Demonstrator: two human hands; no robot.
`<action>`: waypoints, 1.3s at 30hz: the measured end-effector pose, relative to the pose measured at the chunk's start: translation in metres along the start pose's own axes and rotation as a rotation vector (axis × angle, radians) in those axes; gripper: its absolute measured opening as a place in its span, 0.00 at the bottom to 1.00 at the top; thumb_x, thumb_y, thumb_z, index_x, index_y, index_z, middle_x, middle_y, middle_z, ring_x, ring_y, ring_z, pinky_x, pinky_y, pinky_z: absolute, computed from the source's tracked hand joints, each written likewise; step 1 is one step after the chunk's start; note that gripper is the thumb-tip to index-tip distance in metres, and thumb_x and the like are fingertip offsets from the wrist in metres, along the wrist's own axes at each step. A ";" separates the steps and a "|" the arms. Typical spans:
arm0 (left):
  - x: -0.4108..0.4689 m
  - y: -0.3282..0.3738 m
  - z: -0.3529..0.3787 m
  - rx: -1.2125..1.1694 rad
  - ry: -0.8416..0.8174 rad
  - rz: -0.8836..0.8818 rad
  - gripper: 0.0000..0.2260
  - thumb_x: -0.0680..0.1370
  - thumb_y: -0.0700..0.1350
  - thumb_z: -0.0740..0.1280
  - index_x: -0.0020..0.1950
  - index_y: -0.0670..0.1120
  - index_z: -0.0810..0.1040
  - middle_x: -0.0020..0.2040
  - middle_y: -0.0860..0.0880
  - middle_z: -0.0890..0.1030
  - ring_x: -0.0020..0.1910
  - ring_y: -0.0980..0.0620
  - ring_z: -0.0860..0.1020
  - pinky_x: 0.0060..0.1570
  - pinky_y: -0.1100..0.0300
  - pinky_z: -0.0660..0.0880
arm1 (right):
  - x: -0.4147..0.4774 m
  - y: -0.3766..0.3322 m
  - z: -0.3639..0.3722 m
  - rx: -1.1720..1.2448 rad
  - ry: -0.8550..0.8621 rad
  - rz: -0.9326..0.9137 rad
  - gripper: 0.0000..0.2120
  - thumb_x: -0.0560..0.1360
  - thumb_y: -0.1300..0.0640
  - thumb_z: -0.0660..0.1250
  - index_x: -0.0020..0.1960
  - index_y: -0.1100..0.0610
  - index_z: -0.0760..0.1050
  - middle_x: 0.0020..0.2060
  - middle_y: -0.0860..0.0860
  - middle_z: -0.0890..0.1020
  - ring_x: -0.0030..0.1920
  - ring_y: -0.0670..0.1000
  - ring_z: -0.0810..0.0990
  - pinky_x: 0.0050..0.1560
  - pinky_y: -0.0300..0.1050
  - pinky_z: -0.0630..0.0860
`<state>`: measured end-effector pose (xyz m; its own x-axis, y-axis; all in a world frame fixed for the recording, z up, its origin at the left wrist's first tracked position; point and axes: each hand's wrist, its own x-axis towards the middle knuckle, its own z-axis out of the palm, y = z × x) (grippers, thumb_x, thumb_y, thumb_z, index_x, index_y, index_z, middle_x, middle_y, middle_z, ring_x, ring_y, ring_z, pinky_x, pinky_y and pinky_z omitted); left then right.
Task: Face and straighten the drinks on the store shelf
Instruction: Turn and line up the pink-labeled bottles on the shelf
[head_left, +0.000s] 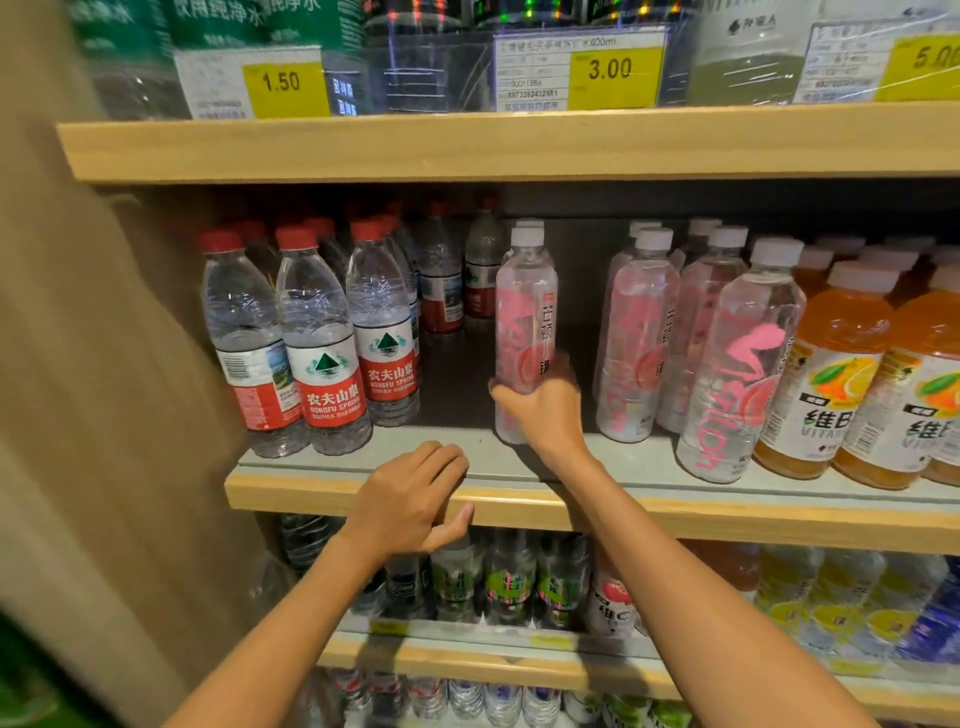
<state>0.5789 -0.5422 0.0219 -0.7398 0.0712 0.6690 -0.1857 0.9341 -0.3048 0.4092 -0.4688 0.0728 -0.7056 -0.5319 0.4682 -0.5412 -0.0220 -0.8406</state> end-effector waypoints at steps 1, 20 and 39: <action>0.001 0.001 -0.002 -0.026 -0.006 -0.012 0.17 0.75 0.52 0.62 0.48 0.39 0.82 0.47 0.44 0.82 0.43 0.47 0.80 0.36 0.58 0.76 | -0.003 -0.003 -0.006 -0.030 -0.018 -0.017 0.14 0.69 0.54 0.75 0.45 0.57 0.72 0.40 0.53 0.78 0.41 0.51 0.78 0.36 0.34 0.76; 0.117 0.087 -0.103 -1.263 0.400 -1.007 0.21 0.71 0.59 0.69 0.56 0.46 0.76 0.46 0.50 0.82 0.42 0.57 0.81 0.43 0.62 0.77 | -0.116 -0.044 -0.069 0.108 -0.254 -0.020 0.18 0.59 0.57 0.73 0.42 0.48 0.66 0.33 0.46 0.77 0.29 0.38 0.74 0.29 0.29 0.68; 0.130 0.080 -0.105 -2.496 -0.030 -0.578 0.23 0.64 0.55 0.75 0.50 0.40 0.79 0.42 0.46 0.80 0.36 0.50 0.79 0.39 0.59 0.78 | -0.137 -0.032 -0.100 1.120 -1.079 0.379 0.32 0.66 0.40 0.74 0.60 0.61 0.71 0.47 0.57 0.82 0.43 0.54 0.82 0.48 0.48 0.79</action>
<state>0.5356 -0.4219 0.1556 -0.9165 -0.1752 0.3595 0.3905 -0.5861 0.7099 0.4774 -0.3108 0.0628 0.1868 -0.9615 0.2014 0.5171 -0.0781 -0.8524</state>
